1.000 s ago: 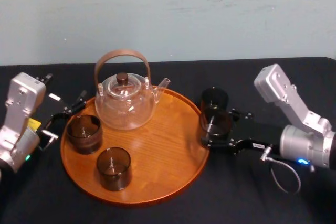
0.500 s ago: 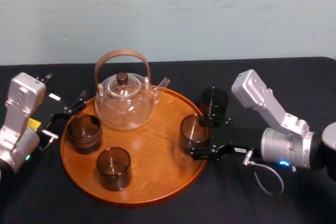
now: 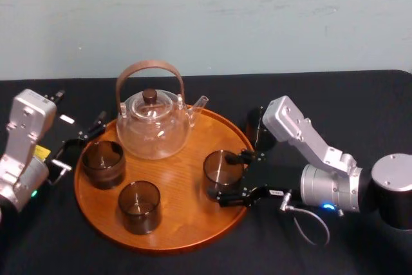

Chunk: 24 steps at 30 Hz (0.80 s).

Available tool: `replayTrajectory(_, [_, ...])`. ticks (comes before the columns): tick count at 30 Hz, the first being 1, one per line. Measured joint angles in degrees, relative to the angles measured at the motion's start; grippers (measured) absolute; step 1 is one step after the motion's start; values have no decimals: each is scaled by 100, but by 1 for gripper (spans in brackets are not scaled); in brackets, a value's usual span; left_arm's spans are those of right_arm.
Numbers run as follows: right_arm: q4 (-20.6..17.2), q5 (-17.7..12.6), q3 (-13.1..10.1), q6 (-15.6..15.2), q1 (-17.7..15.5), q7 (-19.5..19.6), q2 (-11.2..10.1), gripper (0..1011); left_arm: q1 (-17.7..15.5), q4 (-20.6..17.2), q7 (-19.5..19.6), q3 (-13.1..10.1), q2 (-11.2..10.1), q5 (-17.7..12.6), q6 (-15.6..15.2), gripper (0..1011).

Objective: Pick up the glass from the table and place it on the tray.

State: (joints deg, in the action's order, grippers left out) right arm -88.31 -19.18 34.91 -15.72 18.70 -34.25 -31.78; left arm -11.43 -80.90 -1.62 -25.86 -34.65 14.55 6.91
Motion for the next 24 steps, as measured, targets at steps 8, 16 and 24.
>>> replayTrajectory(8, [157,48,121,64,57,-58,83,904,0,0,0,0,0,0,0,1001])
replayTrajectory(16, [353,77,219,95,134,-125,186,904,0,0,0,0,0,0,0,1001])
replayTrajectory(24, [484,79,285,100,195,-187,252,904,0,0,0,0,0,0,0,1001])
